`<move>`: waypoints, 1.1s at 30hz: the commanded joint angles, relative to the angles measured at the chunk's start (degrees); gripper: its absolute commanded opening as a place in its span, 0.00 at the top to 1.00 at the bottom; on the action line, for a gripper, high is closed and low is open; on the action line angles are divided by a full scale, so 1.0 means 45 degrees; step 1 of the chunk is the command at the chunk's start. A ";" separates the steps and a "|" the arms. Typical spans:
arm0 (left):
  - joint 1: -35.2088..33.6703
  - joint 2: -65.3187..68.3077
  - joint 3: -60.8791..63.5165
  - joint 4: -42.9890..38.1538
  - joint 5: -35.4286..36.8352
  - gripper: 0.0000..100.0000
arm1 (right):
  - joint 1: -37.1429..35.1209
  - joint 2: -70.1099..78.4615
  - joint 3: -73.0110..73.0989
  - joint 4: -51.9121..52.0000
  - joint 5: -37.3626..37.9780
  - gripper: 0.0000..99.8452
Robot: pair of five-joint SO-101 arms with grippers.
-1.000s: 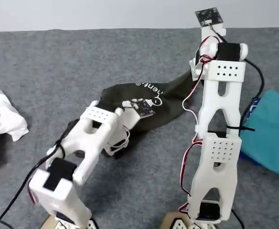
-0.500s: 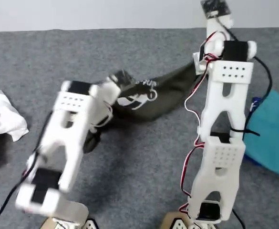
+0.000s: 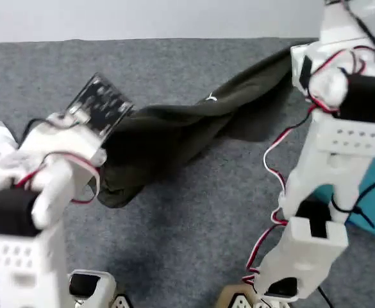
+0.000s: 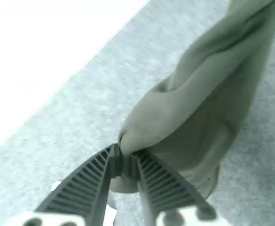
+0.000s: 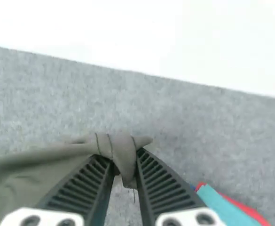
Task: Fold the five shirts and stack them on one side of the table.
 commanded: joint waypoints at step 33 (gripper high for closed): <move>-0.3067 1.4750 -0.9426 0.2227 -0.0176 0.86 | -0.1397 0.6261 0.2833 -0.3702 0.0527 0.99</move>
